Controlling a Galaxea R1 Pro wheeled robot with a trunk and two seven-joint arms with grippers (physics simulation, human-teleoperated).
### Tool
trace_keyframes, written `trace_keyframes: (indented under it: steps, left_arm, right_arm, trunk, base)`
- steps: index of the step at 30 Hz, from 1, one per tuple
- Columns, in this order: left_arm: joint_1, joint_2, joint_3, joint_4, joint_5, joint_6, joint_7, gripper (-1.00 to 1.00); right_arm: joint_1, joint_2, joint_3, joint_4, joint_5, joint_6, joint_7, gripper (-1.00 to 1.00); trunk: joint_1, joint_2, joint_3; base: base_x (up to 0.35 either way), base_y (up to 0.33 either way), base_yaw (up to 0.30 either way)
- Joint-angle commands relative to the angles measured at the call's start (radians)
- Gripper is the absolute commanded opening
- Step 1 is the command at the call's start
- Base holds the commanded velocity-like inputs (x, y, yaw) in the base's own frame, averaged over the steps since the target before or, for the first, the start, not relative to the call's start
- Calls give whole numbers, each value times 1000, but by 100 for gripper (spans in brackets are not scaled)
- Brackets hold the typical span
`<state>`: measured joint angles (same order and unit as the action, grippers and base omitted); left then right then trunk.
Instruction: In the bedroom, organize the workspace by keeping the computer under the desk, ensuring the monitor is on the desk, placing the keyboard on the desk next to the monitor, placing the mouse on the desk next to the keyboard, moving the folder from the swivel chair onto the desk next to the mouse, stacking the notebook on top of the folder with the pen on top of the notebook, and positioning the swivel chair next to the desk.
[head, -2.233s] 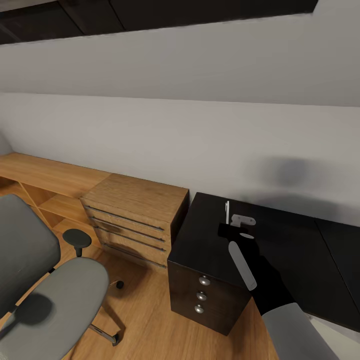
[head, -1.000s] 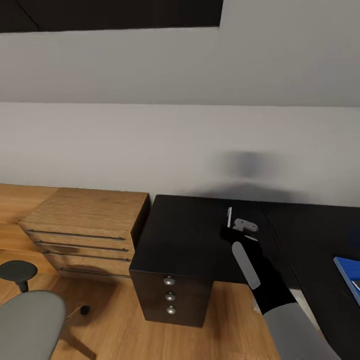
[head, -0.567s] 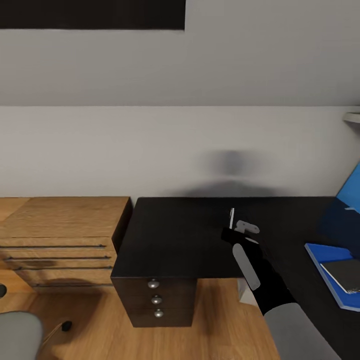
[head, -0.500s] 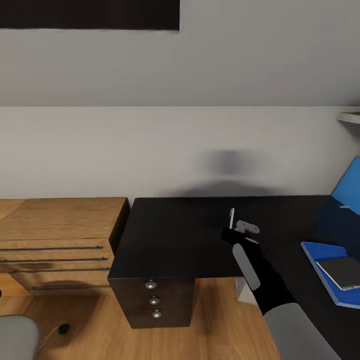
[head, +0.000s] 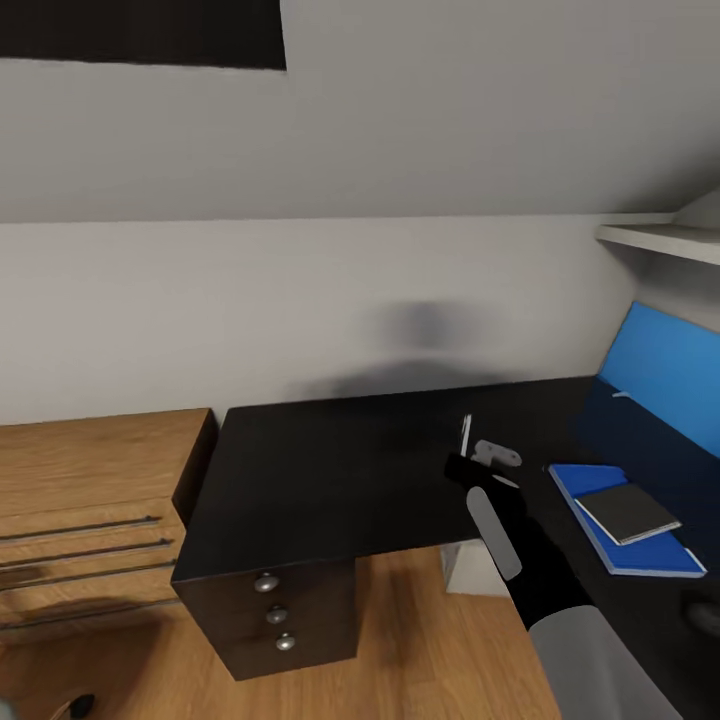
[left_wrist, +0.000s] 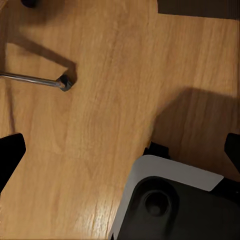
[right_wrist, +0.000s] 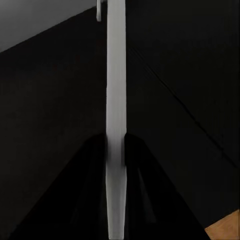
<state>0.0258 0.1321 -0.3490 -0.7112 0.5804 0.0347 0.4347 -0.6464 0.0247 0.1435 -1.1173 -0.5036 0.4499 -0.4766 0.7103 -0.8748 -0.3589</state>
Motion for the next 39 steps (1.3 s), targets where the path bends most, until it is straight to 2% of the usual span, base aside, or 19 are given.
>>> trace_keyframes:
  steps: [1, 6, 10, 12, 14, 16, 18, 20, 22, 23, 25, 26, 27, 29, 30, 32, 36, 39]
  left_arm:
    - [0, 1, -5, -3, 6, 4, 9, 100]
    - [0, 2, -5, 1, 7, 4, 9, 100]
    - [0, -1, -5, 28, 7, 0, 8, 100]
    - [0, -3, -5, 45, 7, -17, 8, 100]
    - [0, -4, -6, 69, 7, -55, 7, 100]
    - [0, -6, -6, 133, 7, -140, 5, 100]
    - [0, -6, -7, 195, 8, -219, -34, 100]
    - [0, -7, -7, 240, 8, -256, -73, 100]
    - [0, -8, -7, 321, 8, -309, -111, 100]
    - [0, -8, -8, 390, 9, -368, -126, 100]
    - [0, -7, -7, 462, 9, -480, -136, 100]
    - [0, -7, -6, 474, 9, -511, -138, 100]
    - [0, -7, -5, 492, 11, -571, -140, 100]
    - [0, -7, -5, 505, 12, -620, -142, 100]
    - [0, -11, -7, 531, 12, -675, -143, 100]
    - [0, -27, -8, 556, 11, -706, -144, 100]
    - [0, -32, -2, 564, 16, -714, -143, 100]
    - [0, -34, 1, 565, 19, -715, -142, 100]
  right_arm:
    - [-1, 0, 2, -1, -9, -7, -8, -100]
    - [-1, -2, -2, -1, -8, -24, -13, -100]
    - [-1, -10, -58, -1, -7, -24, -13, -100]
    - [-1, -11, -66, -1, -7, -24, -13, -100]
    - [-1, -12, -73, -1, -7, -24, -13, -100]
    - [-1, -13, -79, -2, -7, -24, -14, -100]
    - [-1, -19, -84, -2, -7, -24, -14, -100]
    - [-1, -27, -92, -2, -7, -24, -14, -100]
    - [-1, -34, -98, -2, -7, -23, -13, -100]
    - [-1, -36, -101, -2, -7, -23, -13, -100]
    - [-1, -38, -102, -2, -7, -23, -13, -100]
    - [-1, -38, -103, -2, -7, -23, -13, -100]
    - [-1, -38, -103, -2, -7, -23, -13, -100]
    - [-1, -39, -103, -2, -7, -22, -13, -100]
    - [-1, -40, -105, -2, -7, -22, -14, -100]
    - [-1, -40, -122, -1, -7, -22, -15, -100]
    - [-1, -41, -137, 1, -2, -27, -14, -100]
    - [-4, -56, -139, 65, 3, -39, -13, -100]
  trunk:
    - [0, -1, 0]
    - [0, -1, 7]
    - [0, -1, 12]
    - [0, -1, 14]
    - [0, -1, 17]
    - [0, -1, 20]
    - [0, -1, 22]
    - [0, -1, 25]
    - [0, -1, 27]
    - [0, -1, 29]
    - [0, -1, 31]
    - [0, -1, 33]
    - [0, -1, 34]
    - [0, -1, 37]
    - [0, -1, 38]
    - [0, -1, 40]
    - [0, -1, 40]
    - [0, -1, 41]
  base:
    - [0, 0, -223]
    - [0, 0, -206]
    - [0, 0, -201]
    - [0, 0, -201]
    - [0, 0, -201]
    - [0, 0, -201]
    - [0, 0, -196]
    - [0, 0, -194]
    - [0, 0, -192]
    - [0, 0, -191]
    - [0, 0, -191]
    - [0, 0, -191]
    - [0, 0, -191]
    - [0, 0, -190]
    - [0, 0, -189]
    - [0, 0, -128]
    - [0, 0, -34]
    - [0, 0, -5]
